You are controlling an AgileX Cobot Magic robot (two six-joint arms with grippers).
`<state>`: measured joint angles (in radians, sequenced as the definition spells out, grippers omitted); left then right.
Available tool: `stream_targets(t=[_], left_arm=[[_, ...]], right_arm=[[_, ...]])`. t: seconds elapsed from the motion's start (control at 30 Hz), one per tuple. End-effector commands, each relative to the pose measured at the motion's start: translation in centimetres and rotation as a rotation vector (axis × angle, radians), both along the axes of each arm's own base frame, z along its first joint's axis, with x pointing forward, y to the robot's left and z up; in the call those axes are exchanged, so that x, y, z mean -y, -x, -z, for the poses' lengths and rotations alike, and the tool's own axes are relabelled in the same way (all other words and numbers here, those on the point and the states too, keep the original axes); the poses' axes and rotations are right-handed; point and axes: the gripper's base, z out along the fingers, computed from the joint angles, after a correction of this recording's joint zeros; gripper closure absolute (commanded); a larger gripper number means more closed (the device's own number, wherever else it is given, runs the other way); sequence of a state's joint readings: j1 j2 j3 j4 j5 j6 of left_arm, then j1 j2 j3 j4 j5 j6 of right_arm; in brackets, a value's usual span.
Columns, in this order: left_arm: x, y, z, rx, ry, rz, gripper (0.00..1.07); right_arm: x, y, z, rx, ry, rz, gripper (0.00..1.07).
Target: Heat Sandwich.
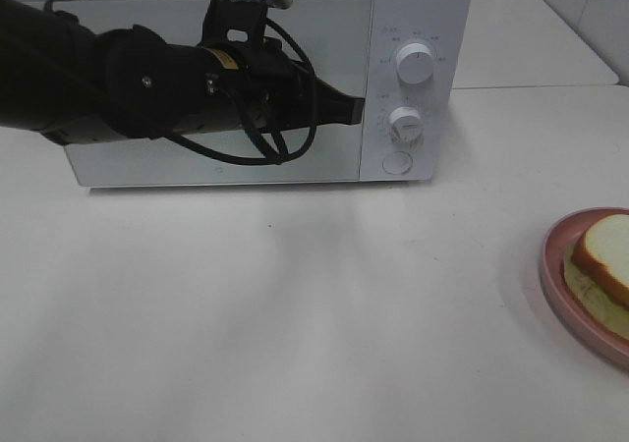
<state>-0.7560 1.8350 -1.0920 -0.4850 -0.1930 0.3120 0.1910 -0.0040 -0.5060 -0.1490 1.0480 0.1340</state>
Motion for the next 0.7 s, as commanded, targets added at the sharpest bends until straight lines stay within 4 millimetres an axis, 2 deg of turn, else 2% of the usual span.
stream_targets(t=[0.03,0.07,0.1,0.13,0.17,0.2,0.23,0.3,0.47,0.7], left_arm=[[-0.3,1.1,-0.3,-0.113,-0.041,0.055,0.79],[-0.5,1.2,-0.2,-0.147,-0.055,0.066,0.64],[-0.9,1.6,-0.1,-0.205,-0.079,0.088,0.33],[-1.0,1.9,-0.1,-0.237,-0.094,0.104,0.17],[-1.0,1.9,-0.1,-0.237,-0.094,0.104,0.17],[-1.2,2.0,-0.2,-0.254,-0.103,0.112,0.06],[-1.4,2.2,-0.2,-0.283,-0.116,0.126,0.01],[-2.0,3.2,-0.3,-0.371,-0.188,0.187,0.03],[-3.6,4.5,-0.9,-0.455,-0.323,0.268,0.03],[-4.9,5.9,-2.4,-0.526,-0.380,0.286,0.03]], right_arm=[[0.0,0.3,0.1,0.031,0.003,-0.001,0.31],[0.0,0.3,0.1,0.031,0.003,-0.001,0.31],[0.0,0.3,0.1,0.031,0.003,-0.001,0.31],[0.0,0.3,0.1,0.031,0.003,-0.001,0.31],[0.0,0.3,0.1,0.031,0.003,-0.001,0.31],[0.0,0.3,0.1,0.031,0.003,-0.001,0.31],[0.0,0.3,0.1,0.031,0.003,-0.001,0.31],[0.0,0.3,0.1,0.031,0.003,-0.001,0.31],[0.0,0.3,0.1,0.031,0.003,-0.001,0.31],[0.0,0.3,0.1,0.031,0.003,-0.001,0.31]])
